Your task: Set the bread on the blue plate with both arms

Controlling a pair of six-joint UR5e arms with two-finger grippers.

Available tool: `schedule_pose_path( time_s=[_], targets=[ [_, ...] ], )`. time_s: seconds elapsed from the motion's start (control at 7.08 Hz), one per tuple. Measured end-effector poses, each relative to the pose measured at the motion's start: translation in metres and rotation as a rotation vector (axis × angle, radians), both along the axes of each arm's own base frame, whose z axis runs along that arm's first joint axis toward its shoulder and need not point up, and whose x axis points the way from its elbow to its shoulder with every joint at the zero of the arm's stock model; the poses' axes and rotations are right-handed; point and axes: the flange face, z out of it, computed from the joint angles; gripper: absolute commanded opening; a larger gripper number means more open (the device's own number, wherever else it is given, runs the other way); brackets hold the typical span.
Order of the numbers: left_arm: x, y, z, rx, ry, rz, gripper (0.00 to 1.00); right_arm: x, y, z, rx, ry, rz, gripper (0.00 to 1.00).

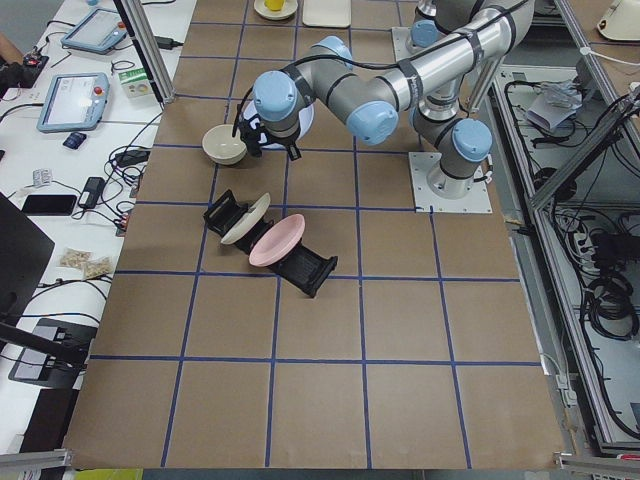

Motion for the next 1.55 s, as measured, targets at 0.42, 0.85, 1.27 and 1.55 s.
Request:
schedule_pose_path(
  time_s=[0.42, 0.85, 1.27, 1.55],
  targets=[
    [-0.144, -0.021, -0.09, -0.075, 0.003, -0.166, 0.0, 0.033, 0.004, -0.003, 0.001, -0.017, -0.033, 0.0],
    [-0.257, -0.005, -0.165, -0.139, -0.029, -0.192, 0.0, 0.046, 0.004, -0.007, 0.004, -0.05, -0.064, 0.0],
    [-0.312, -0.008, -0.215, -0.195, -0.035, -0.257, 0.0, 0.068, 0.006, -0.006, -0.007, -0.053, -0.079, 0.0],
    [-0.33, -0.006, -0.241, -0.161, -0.026, -0.268, 0.14, 0.086, 0.002, -0.007, -0.026, -0.087, -0.103, 0.0]
  ],
)
